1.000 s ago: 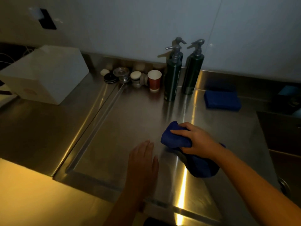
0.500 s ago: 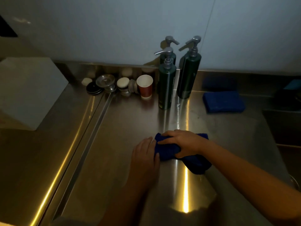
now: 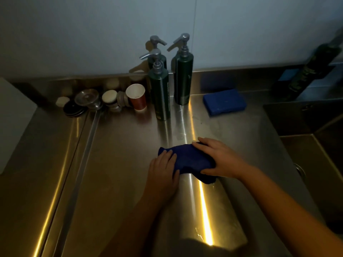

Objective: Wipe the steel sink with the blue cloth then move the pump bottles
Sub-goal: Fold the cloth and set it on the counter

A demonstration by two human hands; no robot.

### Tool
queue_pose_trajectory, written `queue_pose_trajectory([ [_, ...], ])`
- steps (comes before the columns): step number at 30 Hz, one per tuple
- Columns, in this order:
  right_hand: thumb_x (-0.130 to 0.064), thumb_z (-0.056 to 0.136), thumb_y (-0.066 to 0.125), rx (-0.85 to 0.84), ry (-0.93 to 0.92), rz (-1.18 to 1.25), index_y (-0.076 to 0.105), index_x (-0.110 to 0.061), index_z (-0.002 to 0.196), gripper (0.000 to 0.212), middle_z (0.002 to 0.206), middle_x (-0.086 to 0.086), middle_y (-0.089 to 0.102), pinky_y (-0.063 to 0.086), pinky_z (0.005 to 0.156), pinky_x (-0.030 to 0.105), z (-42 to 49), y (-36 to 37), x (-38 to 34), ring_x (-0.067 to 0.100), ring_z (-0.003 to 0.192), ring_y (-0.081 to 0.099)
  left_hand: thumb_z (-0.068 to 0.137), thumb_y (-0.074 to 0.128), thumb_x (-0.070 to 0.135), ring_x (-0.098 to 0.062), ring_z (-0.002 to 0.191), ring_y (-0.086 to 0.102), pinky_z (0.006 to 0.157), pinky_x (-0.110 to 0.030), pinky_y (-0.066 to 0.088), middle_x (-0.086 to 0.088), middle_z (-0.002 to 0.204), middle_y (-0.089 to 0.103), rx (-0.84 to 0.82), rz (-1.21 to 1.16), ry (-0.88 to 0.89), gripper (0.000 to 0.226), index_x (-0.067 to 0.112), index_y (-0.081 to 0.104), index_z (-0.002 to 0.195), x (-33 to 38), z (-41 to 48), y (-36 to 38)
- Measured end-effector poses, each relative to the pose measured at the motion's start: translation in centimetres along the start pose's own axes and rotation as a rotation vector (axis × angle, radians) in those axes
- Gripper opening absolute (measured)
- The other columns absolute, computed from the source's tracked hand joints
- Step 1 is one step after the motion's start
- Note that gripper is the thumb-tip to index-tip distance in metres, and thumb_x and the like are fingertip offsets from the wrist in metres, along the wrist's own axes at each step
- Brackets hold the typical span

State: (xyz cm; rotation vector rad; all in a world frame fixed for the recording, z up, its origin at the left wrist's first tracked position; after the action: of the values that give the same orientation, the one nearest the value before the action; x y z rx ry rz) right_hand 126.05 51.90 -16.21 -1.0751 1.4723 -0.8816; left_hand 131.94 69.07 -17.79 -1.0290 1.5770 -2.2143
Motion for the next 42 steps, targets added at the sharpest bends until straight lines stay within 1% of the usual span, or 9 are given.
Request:
queue_pose_trajectory([
  [6,-0.046,0.078,0.064,0.000,0.065,-0.043,0.008,-0.028,0.146,0.090,0.155,0.006,0.013,0.015,0.114,0.034,-0.8,0.6,-0.1,0.022,0.141,0.013,0.081,0.042,0.034,-0.034,0.109,0.056,0.089,-0.048,0.041,-0.020,0.120,0.058,-0.103,-0.009,0.040,0.053,-0.001,0.056,0.119,0.3,0.7,1.4],
  [12,-0.029,0.074,0.068,0.115,0.068,-0.065,0.035,-0.018,0.139,0.074,0.136,0.020,0.046,0.044,0.096,0.041,-0.8,2.2,-0.1,0.035,0.122,0.046,0.084,0.039,0.028,-0.034,0.112,0.054,0.091,-0.045,0.039,-0.019,0.123,0.057,-0.125,-0.042,0.055,0.048,0.000,0.055,0.120,-0.3,0.7,1.9],
  [16,-0.027,0.072,0.068,0.172,0.093,-0.021,0.037,-0.020,0.135,0.070,0.128,0.021,0.053,0.052,0.086,0.046,-0.7,2.6,0.1,0.037,0.114,0.053,0.084,0.038,0.026,-0.033,0.110,0.056,0.089,-0.044,0.042,-0.019,0.119,0.060,-0.118,-0.026,0.075,0.047,-0.001,0.058,0.117,-0.3,1.1,1.6],
  [22,-0.026,0.074,0.068,0.190,0.126,-0.053,0.038,-0.019,0.136,0.070,0.134,0.023,0.050,0.041,0.098,0.052,-0.8,2.7,-0.1,0.042,0.122,0.048,0.084,0.041,0.024,-0.032,0.110,0.056,0.088,-0.046,0.043,-0.018,0.119,0.060,-0.146,-0.017,0.071,0.045,-0.001,0.057,0.118,-0.3,1.2,1.6],
  [25,-0.029,0.081,0.063,0.187,0.186,-0.066,0.033,-0.019,0.141,0.068,0.147,0.019,0.034,0.029,0.108,0.053,-1.4,2.2,-1.0,0.039,0.136,0.029,0.086,0.048,0.022,-0.032,0.121,0.046,0.097,-0.045,0.034,-0.017,0.130,0.052,-0.148,-0.070,0.041,0.046,0.001,0.051,0.126,-0.1,0.9,1.2],
  [29,-0.034,0.088,0.054,0.223,0.317,-0.010,0.022,-0.024,0.144,0.066,0.155,0.009,0.018,0.013,0.115,0.046,-3.8,1.3,-2.4,0.029,0.143,0.012,0.084,0.045,0.025,-0.037,0.115,0.050,0.092,-0.049,0.040,-0.022,0.123,0.056,-0.119,-0.097,0.042,0.046,-0.002,0.055,0.120,1.1,-0.2,-0.4],
  [35,-0.027,0.080,0.061,0.461,0.463,0.037,0.051,-0.013,0.128,0.051,0.129,0.017,0.056,0.040,0.098,0.044,-10.9,-0.3,-4.8,0.033,0.117,0.053,0.096,0.044,0.022,-0.019,0.135,0.022,0.109,-0.034,0.013,-0.006,0.146,0.033,-0.047,-0.070,0.061,0.042,0.012,0.039,0.137,5.3,-2.2,-2.4],
  [39,-0.029,0.078,0.055,0.553,0.578,0.007,0.056,-0.013,0.123,0.048,0.119,0.013,0.062,0.047,0.088,0.043,-16.1,-0.5,-5.7,0.030,0.107,0.060,0.090,0.053,0.018,-0.029,0.122,0.045,0.100,-0.044,0.032,-0.014,0.128,0.055,-0.042,-0.153,0.136,0.034,0.005,0.056,0.122,8.2,-4.3,-2.6],
  [42,-0.028,0.077,0.058,0.588,0.677,-0.020,0.058,-0.012,0.121,0.047,0.116,0.013,0.064,0.050,0.087,0.045,-20.0,-0.4,-5.9,0.031,0.105,0.061,0.086,0.038,0.030,-0.031,0.110,0.056,0.089,-0.046,0.041,-0.014,0.116,0.062,-0.046,-0.185,0.203,0.045,0.004,0.061,0.114,10.8,-5.5,-2.5],
])
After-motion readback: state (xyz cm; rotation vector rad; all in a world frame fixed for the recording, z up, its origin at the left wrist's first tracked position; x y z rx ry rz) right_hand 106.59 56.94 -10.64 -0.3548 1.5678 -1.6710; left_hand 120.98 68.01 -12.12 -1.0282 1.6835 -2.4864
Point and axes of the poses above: each hand's wrist, its own z-axis towards the middle knuckle, its own y-axis out of the palm, x = y × z, the point moved 5 cm from there along z, towards the middle knuckle
